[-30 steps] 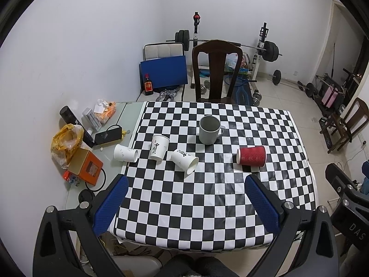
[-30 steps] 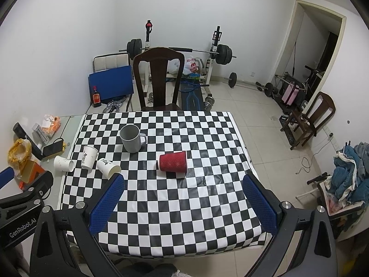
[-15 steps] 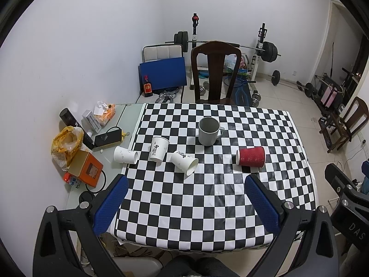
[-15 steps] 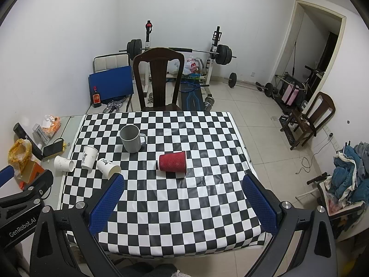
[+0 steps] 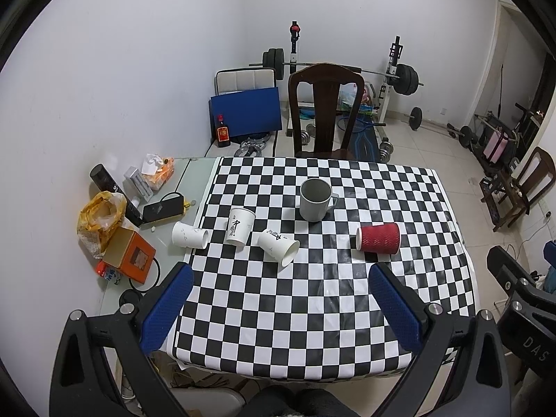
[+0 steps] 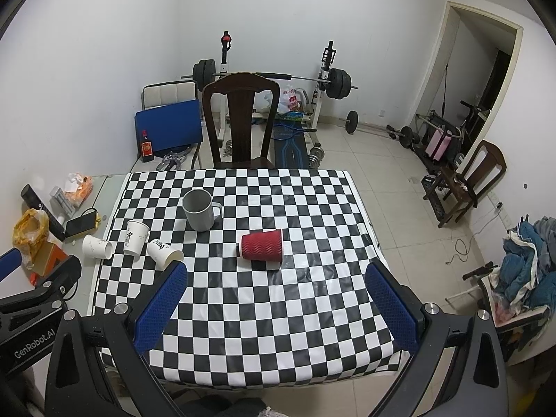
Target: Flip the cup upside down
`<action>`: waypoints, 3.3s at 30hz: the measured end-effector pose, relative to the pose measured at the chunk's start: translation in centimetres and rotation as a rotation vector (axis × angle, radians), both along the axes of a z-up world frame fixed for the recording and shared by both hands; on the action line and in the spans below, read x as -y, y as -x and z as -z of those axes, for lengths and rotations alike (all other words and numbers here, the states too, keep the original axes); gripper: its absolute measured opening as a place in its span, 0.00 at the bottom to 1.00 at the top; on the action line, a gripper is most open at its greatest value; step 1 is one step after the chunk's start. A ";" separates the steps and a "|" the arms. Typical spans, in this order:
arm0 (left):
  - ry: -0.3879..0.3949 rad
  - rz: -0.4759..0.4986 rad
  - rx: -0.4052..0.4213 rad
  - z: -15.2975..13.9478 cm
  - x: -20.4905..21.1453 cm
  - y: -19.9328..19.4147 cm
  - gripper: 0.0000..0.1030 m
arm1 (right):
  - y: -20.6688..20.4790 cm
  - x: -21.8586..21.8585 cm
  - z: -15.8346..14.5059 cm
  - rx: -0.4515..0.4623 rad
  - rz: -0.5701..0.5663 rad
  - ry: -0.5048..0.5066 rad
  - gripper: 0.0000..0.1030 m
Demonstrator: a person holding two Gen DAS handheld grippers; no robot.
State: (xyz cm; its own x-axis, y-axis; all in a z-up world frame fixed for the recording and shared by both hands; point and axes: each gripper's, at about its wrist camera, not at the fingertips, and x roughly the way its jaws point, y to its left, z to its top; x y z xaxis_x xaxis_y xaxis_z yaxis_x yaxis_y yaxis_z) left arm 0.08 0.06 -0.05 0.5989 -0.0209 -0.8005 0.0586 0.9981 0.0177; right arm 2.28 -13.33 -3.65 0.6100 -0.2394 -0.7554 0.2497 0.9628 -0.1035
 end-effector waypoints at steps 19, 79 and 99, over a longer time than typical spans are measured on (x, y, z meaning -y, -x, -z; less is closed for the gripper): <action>-0.022 -0.018 0.021 0.7 0.0 -0.7 1.00 | -1.8 0.5 1.2 -0.007 0.009 -0.008 0.99; -0.077 0.107 0.055 25.9 9.5 -27.2 0.75 | -20.5 10.9 36.5 -0.227 0.212 -0.151 1.00; -0.110 0.213 -0.210 20.2 8.4 -10.4 0.75 | -12.8 9.2 27.4 -0.238 -0.014 -0.172 1.00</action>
